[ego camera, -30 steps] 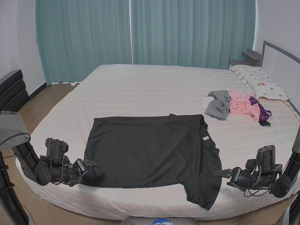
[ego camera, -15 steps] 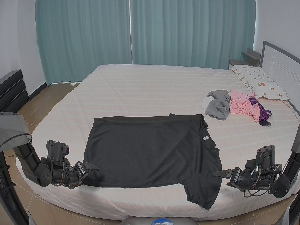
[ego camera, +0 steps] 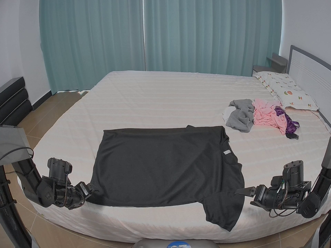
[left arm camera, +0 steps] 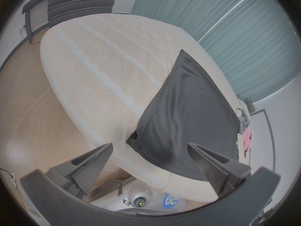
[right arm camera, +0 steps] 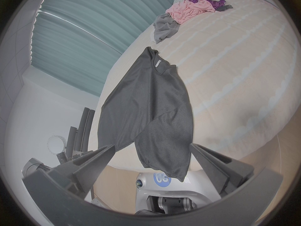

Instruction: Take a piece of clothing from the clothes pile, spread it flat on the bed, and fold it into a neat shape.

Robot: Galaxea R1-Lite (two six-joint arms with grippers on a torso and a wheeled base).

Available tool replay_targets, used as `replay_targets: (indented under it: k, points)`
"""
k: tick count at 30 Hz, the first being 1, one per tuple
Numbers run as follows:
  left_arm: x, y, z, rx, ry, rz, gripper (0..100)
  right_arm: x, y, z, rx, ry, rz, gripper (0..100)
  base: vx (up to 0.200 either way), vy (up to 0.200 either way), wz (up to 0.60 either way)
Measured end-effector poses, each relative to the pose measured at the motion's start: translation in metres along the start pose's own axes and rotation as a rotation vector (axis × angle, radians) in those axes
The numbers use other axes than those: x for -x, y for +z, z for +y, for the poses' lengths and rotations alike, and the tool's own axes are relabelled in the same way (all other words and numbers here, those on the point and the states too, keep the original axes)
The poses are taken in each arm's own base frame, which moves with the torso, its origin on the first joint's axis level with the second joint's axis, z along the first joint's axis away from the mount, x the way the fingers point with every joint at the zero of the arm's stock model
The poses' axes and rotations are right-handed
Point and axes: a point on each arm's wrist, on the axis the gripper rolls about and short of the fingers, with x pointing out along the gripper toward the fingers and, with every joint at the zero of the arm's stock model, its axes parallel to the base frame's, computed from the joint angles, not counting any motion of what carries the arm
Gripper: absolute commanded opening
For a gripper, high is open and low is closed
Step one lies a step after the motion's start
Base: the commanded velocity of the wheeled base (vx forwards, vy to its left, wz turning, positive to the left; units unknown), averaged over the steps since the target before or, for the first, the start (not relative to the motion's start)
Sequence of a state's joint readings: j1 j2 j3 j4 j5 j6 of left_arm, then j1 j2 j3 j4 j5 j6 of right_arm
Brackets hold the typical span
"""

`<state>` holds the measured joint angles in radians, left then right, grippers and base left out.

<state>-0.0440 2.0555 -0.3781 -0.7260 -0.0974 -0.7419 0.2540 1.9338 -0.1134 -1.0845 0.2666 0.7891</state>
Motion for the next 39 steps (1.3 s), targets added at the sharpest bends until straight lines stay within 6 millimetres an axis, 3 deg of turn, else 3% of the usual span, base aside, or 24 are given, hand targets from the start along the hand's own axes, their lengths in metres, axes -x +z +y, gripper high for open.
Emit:
replay_targets:
  k: [6, 7, 13, 39]
  points:
    - [-0.011, 0.003, 0.001, 0.002, 0.005, -0.044, 100, 0.0, 0.0, 0.0, -0.001, 0.0, 0.001, 100, 0.0, 0.0, 0.0]
    - [-0.013, 0.004, 0.001, 0.004, 0.004, -0.047, 0, 0.0, 0.0, 0.0, -0.001, 0.0, 0.001, 100, 0.0, 0.0, 0.0]
    - [-0.019, 0.002, 0.008, 0.015, 0.021, -0.041, 0, 0.0, 0.0, 0.0, -0.002, -0.001, 0.003, 100, 0.0, 0.0, 0.0]
    - [-0.012, -0.003, 0.022, -0.067, 0.105, -0.058, 0, 0.0, -0.001, -0.001, -0.003, -0.002, 0.005, 100, 0.0, 0.0, 0.0]
